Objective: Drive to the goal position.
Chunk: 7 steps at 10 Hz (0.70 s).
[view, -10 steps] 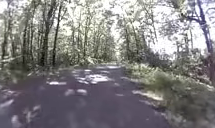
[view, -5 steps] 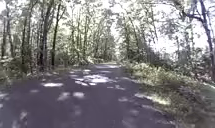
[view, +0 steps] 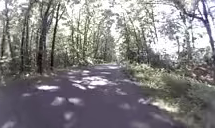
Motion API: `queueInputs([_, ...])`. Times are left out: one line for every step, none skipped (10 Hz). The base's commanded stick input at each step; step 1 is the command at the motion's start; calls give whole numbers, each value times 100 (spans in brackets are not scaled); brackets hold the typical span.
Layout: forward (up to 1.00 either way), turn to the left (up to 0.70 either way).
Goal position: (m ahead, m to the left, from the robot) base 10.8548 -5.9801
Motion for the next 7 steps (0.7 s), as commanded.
queueInputs([45, 0])
queueInputs([45, 0])
queueInputs([45, 0])
queueInputs([45, 0])
queueInputs([45, 0])
queueInputs([45, 0])
queueInputs([45, 0])
